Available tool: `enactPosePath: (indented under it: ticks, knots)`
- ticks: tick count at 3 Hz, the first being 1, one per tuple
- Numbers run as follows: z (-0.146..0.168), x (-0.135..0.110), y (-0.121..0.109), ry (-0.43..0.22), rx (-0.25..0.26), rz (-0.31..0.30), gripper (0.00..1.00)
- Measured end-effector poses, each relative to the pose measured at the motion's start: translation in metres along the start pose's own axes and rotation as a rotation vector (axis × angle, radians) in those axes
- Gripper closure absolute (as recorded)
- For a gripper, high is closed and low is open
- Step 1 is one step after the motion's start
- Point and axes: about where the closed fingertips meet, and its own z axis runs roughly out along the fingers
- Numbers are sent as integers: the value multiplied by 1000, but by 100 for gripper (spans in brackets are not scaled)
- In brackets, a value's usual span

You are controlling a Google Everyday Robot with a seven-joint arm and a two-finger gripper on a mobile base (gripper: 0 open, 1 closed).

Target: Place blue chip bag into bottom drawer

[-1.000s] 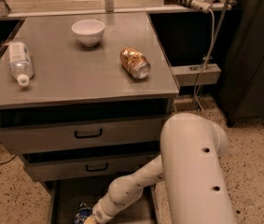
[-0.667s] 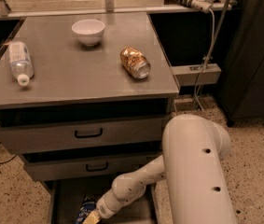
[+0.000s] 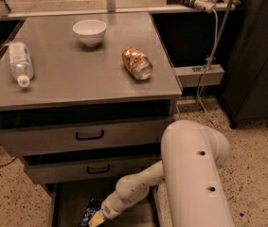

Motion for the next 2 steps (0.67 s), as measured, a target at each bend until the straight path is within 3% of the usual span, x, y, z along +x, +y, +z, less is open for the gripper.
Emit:
enactPosePath:
  ticks: [2]
  knots:
    - [21, -8, -19, -12, -24, 8, 100]
